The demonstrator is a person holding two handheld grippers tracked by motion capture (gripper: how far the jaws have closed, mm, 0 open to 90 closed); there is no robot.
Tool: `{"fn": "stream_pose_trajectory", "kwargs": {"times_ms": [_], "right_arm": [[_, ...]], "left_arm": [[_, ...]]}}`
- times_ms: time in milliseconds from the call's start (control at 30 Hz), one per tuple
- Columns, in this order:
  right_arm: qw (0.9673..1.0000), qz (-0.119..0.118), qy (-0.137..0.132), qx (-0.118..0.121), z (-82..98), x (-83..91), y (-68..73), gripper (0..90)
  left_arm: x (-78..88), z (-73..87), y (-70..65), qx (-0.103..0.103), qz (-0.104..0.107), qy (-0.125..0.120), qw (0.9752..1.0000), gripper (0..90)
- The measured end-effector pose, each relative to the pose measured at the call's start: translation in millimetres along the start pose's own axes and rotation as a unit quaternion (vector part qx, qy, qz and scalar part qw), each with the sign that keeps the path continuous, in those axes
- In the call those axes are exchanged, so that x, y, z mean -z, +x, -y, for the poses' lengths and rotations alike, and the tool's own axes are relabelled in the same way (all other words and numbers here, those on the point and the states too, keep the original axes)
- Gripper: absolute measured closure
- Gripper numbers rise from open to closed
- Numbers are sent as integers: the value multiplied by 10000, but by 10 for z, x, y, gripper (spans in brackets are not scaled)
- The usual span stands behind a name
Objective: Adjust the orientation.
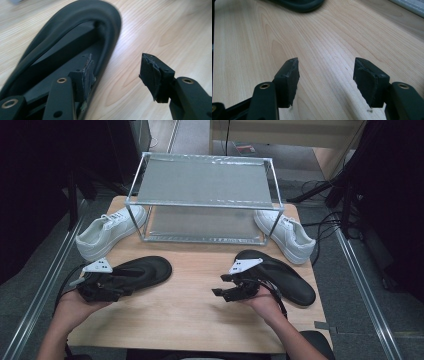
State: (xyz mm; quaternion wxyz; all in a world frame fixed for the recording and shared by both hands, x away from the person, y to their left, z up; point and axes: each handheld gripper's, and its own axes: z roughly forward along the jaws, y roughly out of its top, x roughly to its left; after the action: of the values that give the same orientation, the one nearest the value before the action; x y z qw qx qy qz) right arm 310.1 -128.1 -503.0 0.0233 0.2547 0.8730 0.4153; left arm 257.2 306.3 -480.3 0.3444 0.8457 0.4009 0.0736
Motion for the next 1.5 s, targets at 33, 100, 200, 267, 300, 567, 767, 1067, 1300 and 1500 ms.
{"fn": "stream_pose_trajectory", "kwargs": {"times_ms": [33, 100, 200, 267, 300, 567, 767, 1067, 1300, 1500], "right_arm": [[10000, 2, -2, 2, 0, 0, 1, 384], [10000, -5, -4, 14, -1, 0, 2, 384], [10000, -33, 1, 25, -3, -2, 7, 384], [10000, -34, 23, 32, -2, -7, 10, 384], [10000, -33, 29, 41, -1, -11, 11, 384], [9999, -55, 90, 89, -1, -20, 24, 388], [9998, -64, 119, 120, 3, -34, 36, 390], [9999, -17, 124, -14, 0, -40, -12, 393], [9997, -50, 156, -199, 22, -101, -131, 393], [9998, -21, 117, -168, -26, -120, -103, 394]], "left_arm": [[-4, 17, 24, 24, -52, 1, 10000, 440], [-24, 45, 75, 75, -103, -3, 9999, 447], [-100, 77, 142, 63, -15, 81, 9999, 466], [-159, 92, 182, 98, 81, 137, 9998, 491], [-183, 97, 197, 84, 109, 150, 9998, 496], [-270, 114, 251, -86, 287, 62, 9995, 629], [-272, 143, 250, -215, 362, 16, 9991, 704], [-271, 138, 243, -366, 369, 70, 9986, 750], [-257, 144, 198, -469, 453, 91, 9978, 820], [-167, 120, 183, -383, 351, -39, 9986, 830]]}}
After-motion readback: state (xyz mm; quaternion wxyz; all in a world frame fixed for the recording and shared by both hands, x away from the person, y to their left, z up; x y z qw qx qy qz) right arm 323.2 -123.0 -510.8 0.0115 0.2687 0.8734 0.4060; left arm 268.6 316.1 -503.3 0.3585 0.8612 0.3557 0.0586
